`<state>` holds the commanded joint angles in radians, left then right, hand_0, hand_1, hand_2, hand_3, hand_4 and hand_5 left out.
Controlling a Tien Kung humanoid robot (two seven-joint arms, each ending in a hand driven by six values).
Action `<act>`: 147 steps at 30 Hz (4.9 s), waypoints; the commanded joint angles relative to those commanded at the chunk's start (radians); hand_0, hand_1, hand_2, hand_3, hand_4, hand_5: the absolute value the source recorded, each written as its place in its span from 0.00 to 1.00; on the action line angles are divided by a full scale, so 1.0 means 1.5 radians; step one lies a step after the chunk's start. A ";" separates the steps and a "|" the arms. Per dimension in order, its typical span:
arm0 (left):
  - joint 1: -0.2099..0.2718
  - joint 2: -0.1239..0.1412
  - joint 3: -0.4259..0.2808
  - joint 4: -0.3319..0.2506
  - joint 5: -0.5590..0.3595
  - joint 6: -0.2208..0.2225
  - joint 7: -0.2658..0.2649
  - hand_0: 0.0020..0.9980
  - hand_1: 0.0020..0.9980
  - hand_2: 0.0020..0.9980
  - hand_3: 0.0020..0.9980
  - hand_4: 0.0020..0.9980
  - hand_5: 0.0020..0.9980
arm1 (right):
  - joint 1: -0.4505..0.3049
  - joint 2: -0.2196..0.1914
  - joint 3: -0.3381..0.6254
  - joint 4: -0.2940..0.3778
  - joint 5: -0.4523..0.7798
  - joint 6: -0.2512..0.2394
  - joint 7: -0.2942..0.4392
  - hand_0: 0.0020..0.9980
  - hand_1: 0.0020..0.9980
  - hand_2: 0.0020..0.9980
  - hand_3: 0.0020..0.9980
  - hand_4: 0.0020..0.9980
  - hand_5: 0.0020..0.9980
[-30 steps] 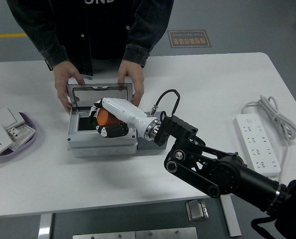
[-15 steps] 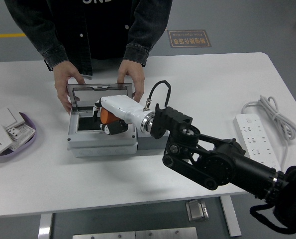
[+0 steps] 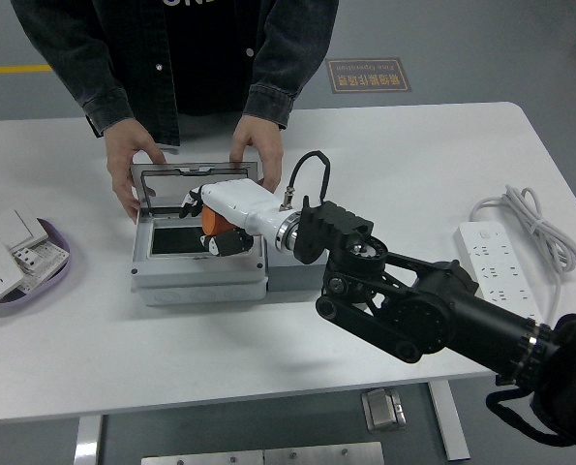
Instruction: Pick up the cylinder from the cube,place it in the box,flap close box
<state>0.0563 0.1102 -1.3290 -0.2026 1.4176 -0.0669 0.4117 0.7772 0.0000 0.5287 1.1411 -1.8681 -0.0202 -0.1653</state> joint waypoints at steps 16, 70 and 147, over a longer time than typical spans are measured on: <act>-0.003 0.000 0.004 0.001 0.000 -0.002 -0.002 0.62 0.63 0.59 0.64 0.69 0.21 | -0.005 0.000 -0.011 -0.003 0.027 -0.010 0.016 0.87 0.76 0.77 0.84 0.75 0.20; -0.009 0.000 0.023 0.006 -0.015 -0.001 -0.011 0.63 0.63 0.59 0.64 0.69 0.21 | 0.004 -0.120 -0.039 0.054 0.256 -0.141 0.131 0.80 0.70 0.70 0.76 0.81 0.27; 0.016 -0.014 -0.089 -0.022 -0.002 0.044 0.039 0.63 0.63 0.59 0.64 0.69 0.21 | -0.494 -0.069 0.450 0.203 0.363 -0.049 0.240 0.71 0.68 0.71 0.71 0.76 0.05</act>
<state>0.0806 0.0898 -1.4618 -0.2350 1.4151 -0.0006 0.4696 0.0357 -0.1030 1.2031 1.4460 -1.3234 -0.0931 0.1950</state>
